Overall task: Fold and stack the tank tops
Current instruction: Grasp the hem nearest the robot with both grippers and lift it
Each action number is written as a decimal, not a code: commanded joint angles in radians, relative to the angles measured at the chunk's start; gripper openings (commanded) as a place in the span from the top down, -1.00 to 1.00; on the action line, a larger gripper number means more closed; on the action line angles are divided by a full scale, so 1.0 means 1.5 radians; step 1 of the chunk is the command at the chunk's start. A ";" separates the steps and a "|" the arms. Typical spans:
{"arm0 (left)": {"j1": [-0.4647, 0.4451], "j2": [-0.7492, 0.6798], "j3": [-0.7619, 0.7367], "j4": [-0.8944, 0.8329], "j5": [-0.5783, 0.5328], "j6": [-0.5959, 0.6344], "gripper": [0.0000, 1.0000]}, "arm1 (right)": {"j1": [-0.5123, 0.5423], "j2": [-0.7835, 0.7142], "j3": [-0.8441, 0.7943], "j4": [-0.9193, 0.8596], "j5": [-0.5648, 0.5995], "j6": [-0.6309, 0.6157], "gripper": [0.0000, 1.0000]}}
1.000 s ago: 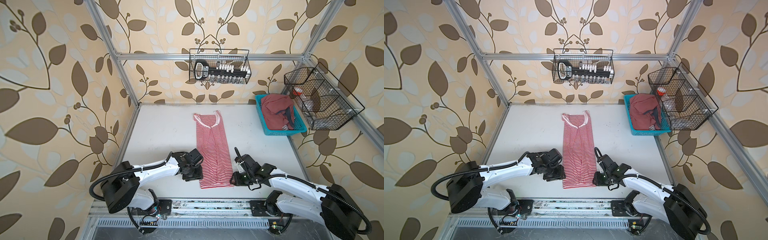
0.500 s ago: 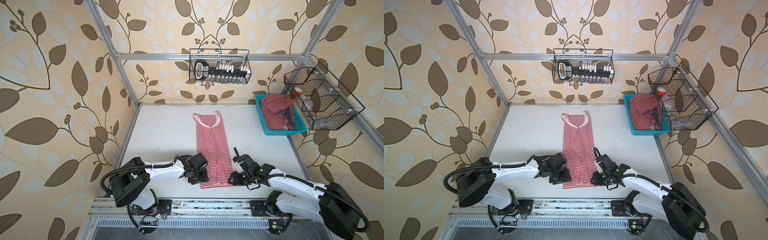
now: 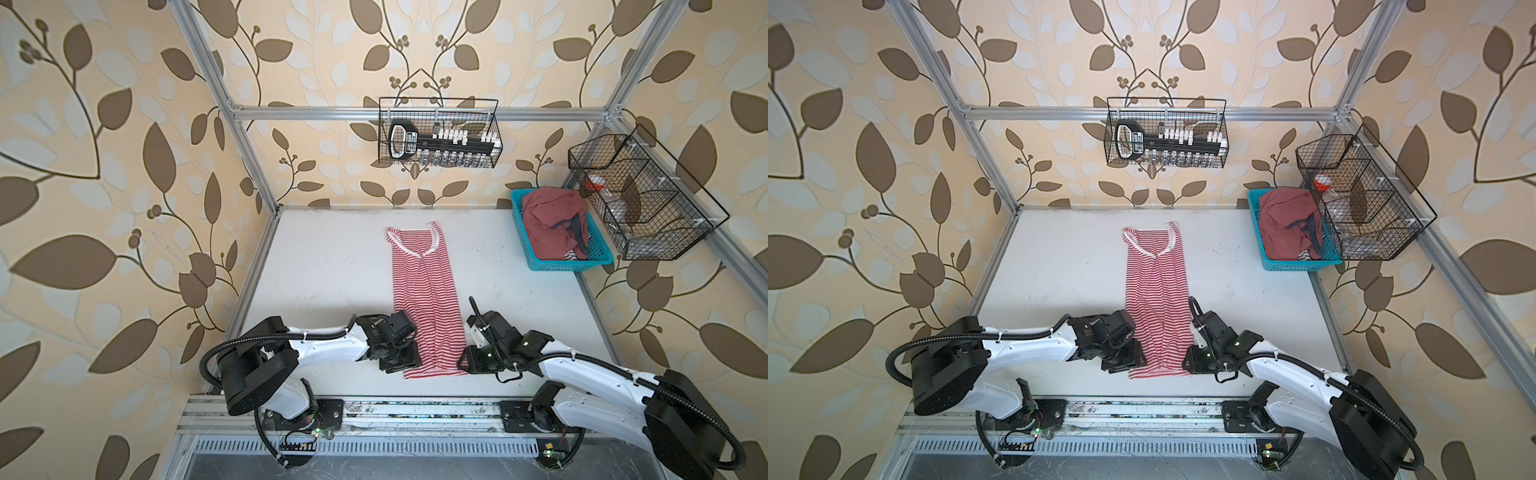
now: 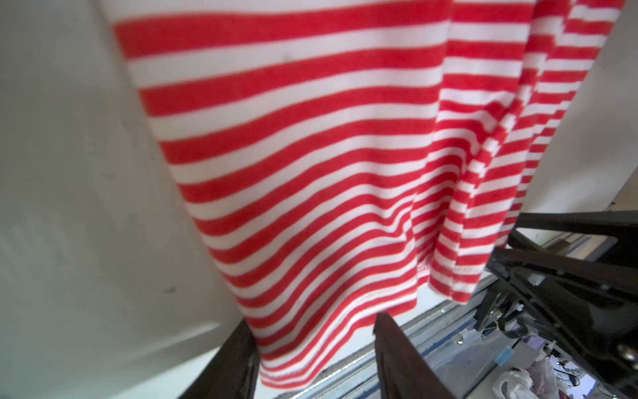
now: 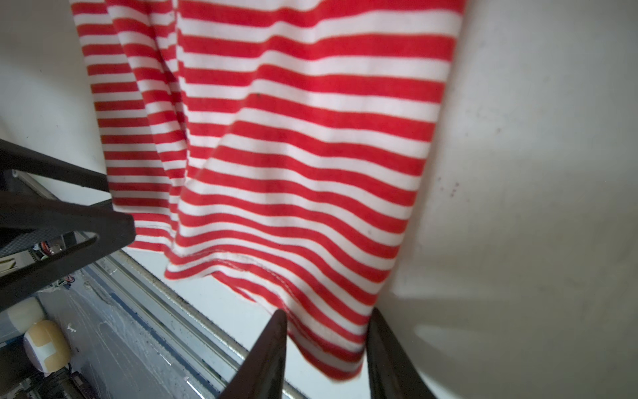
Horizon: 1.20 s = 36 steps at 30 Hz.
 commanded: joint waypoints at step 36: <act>-0.071 -0.058 -0.093 -0.120 -0.061 -0.089 1.00 | 0.062 -0.106 -0.061 -0.046 0.023 0.088 1.00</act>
